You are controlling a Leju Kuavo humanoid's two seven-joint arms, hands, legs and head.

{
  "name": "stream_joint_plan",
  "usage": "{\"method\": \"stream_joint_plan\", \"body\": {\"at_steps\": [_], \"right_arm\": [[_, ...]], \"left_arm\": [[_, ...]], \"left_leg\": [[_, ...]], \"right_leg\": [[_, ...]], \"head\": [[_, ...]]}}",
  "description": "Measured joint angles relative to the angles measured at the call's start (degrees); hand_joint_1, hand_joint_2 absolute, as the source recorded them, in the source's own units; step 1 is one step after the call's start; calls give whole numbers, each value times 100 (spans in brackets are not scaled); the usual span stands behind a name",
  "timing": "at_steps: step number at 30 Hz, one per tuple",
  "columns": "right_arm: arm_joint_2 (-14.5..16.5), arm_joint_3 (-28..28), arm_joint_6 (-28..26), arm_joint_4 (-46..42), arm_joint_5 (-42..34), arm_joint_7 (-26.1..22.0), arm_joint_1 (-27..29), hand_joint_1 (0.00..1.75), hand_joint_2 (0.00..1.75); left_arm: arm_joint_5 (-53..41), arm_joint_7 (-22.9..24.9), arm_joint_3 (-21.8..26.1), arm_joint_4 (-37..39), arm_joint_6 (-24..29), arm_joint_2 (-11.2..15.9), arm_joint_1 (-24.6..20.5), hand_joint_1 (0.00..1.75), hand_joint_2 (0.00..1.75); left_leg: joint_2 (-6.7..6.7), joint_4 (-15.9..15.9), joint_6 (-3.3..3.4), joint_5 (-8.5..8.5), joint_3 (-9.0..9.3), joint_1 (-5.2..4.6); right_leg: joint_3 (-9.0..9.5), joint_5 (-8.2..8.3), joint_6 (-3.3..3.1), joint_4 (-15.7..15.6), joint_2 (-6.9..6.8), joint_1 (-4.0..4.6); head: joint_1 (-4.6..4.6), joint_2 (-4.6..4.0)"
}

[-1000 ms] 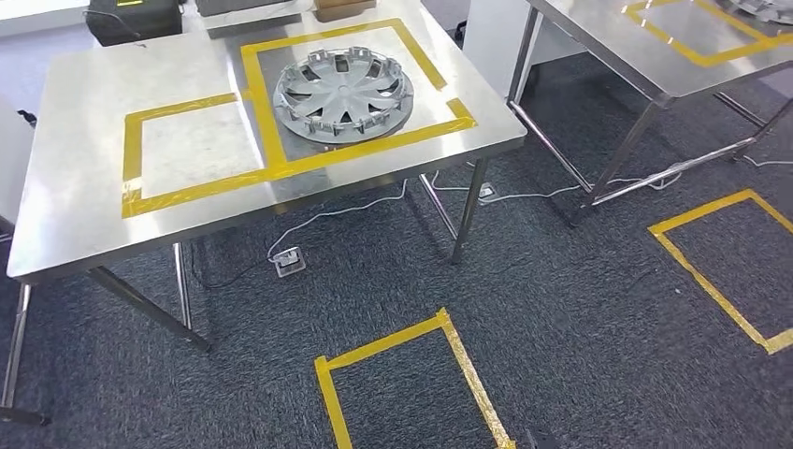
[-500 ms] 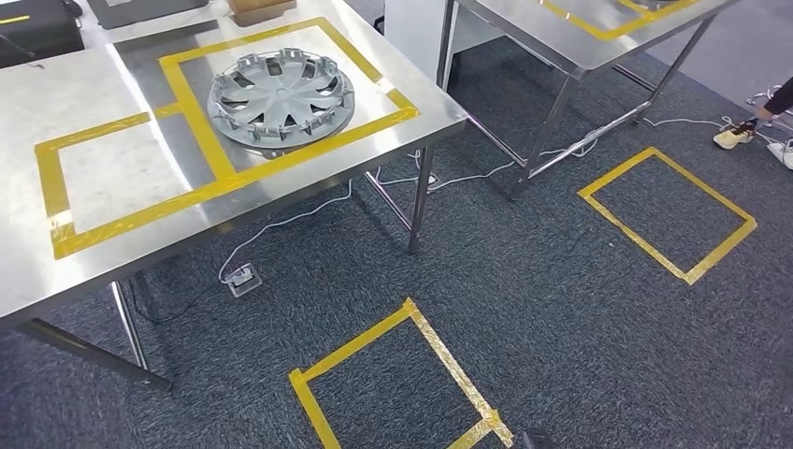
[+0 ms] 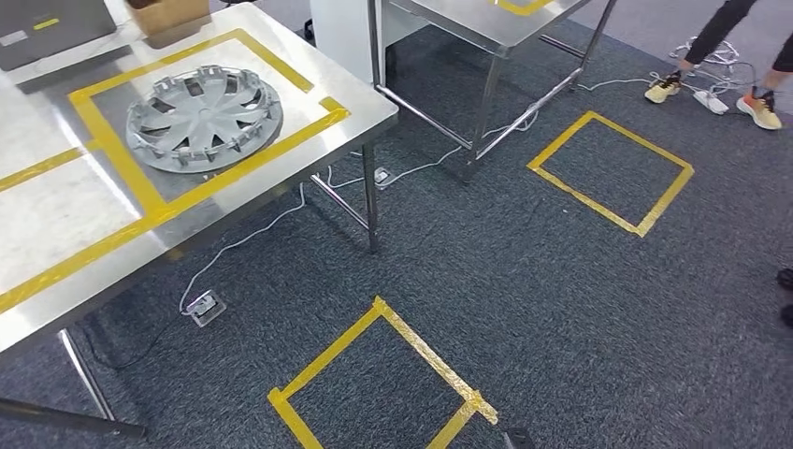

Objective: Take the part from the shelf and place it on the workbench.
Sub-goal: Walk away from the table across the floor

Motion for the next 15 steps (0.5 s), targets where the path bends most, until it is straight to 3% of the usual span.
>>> {"method": "stream_joint_plan", "body": {"at_steps": [1, 2, 4, 6, 8, 9, 11, 13, 15], "right_arm": [[0, 30, -14, 3, -27, 12, 8, 0, 0], [-1, 55, -26, 6, -55, 11, 16, 0, 0], [-8, 85, -42, 15, -90, 2, 15, 0, 0], [-20, 102, -54, 23, -102, -10, -8, 0, 0], [-24, 160, -65, 28, -125, -31, -17, 0, 0], [-20, 199, -66, 32, -154, -49, -8, 0, 0], [-8, 252, -44, 41, -243, -110, -4, 0, 0], [11, 259, -10, 47, -341, -175, -28, 0, 0], [57, 259, -4, 50, -415, -208, -24, 0, 0]], "left_arm": [[1, 60, -1, 0, -7, 22, 3, 0, 0], [1, 122, -1, 0, -18, 45, 3, 0, 0], [1, 202, 0, -1, -44, 79, 3, 0, 0], [1, 237, 1, -1, -58, 97, 6, 0, 0], [1, 280, 1, -1, -60, 119, 10, 0, 0], [1, 297, 1, -1, -61, 133, 7, 0, 0], [-1, 319, 1, -3, -72, 151, 0, 0, 0], [-8, 309, 2, -3, -87, 159, 11, 0, 0], [-36, 214, 2, -3, -102, 152, 21, 0, 0]], "left_leg": [[8, -94, -29, 146, 17, 27], [-33, -387, -66, 379, 136, 65], [-358, -1058, -138, 686, 442, 146], [-581, -1317, -108, 696, 565, 170], [-453, -1324, -2, 692, 568, 150], [-362, -1333, 37, 696, 578, 146], [-151, -1353, 102, 697, 595, 141], [81, -1354, 138, 678, 603, 100], [299, -1352, 168, 653, 610, 52]], "right_leg": [[0, -13, 21, 26, 82, -18], [-1, -36, 55, 66, 166, -42], [-35, -102, 152, 186, 328, -85], [-104, -131, 246, 267, 481, -115], [-160, -101, 319, 261, 643, -148], [-186, -101, 344, 276, 632, -150], [-353, -261, 371, 563, 372, -125], [-703, -586, 378, 1240, 33, -101], [-973, -743, 354, 1774, -84, -96]], "head": [[-28, 0], [-56, 0], [-114, 0], [-144, 0], [-127, 0], [-111, 0], [-32, 0], [80, 0], [126, 0]]}}
